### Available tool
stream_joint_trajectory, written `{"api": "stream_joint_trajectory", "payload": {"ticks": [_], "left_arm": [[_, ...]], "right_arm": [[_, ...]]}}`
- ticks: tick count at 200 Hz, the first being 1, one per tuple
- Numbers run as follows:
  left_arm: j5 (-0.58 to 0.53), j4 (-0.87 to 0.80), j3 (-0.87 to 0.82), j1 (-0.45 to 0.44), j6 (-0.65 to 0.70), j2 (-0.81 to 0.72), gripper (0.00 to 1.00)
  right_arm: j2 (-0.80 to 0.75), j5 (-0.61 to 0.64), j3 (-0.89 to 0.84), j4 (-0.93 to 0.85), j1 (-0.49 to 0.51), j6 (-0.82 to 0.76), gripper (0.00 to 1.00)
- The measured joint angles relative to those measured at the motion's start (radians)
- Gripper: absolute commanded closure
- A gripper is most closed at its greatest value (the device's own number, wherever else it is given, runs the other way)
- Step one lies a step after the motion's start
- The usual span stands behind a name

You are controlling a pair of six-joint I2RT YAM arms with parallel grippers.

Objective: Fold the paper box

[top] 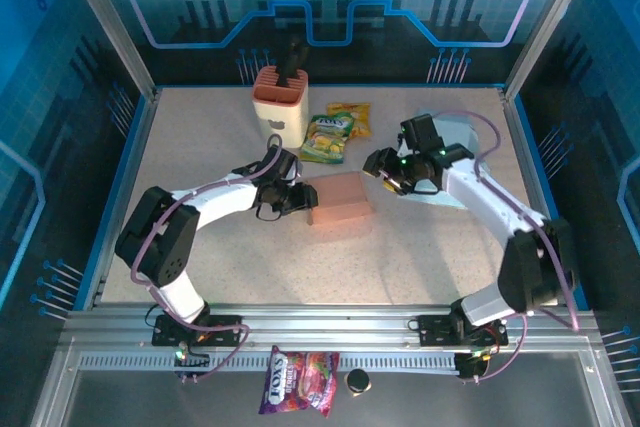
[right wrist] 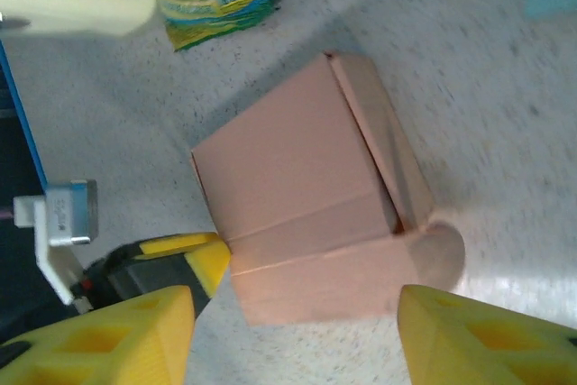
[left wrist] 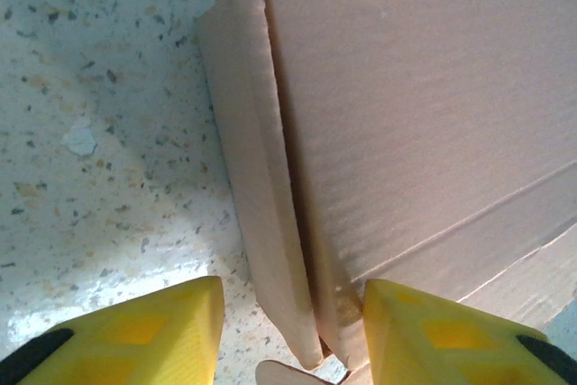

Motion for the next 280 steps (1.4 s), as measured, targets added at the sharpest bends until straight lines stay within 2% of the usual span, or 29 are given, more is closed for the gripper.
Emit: {"api": "stream_joint_trajectory", "payload": {"ticks": [30, 57, 125, 175, 192, 243, 280], "left_arm": [[0.0, 0.0, 0.018, 0.0, 0.0, 0.011, 0.59], [0.0, 0.0, 0.02, 0.001, 0.0, 0.019, 0.6], [0.001, 0.002, 0.021, 0.003, 0.0, 0.04, 0.63], [0.012, 0.011, 0.027, 0.008, 0.004, 0.046, 0.71], [0.019, 0.012, 0.027, 0.012, 0.007, 0.046, 0.73], [0.026, 0.012, 0.027, 0.024, 0.016, 0.046, 0.74], [0.026, 0.012, 0.027, 0.024, 0.027, 0.046, 0.77]], "right_arm": [[0.184, -0.043, 0.06, -0.01, -0.01, -0.162, 0.52], [0.271, -0.06, 0.07, -0.035, -0.01, -0.241, 0.55], [0.332, -0.076, 0.071, -0.053, -0.01, -0.325, 0.69], [0.333, -0.087, 0.075, -0.058, -0.01, -0.349, 0.73], [0.333, -0.086, 0.079, -0.068, -0.01, -0.36, 0.71], [0.332, -0.084, 0.084, -0.09, -0.01, -0.403, 0.5], [0.332, -0.115, 0.088, -0.085, -0.024, -0.434, 0.4]]}}
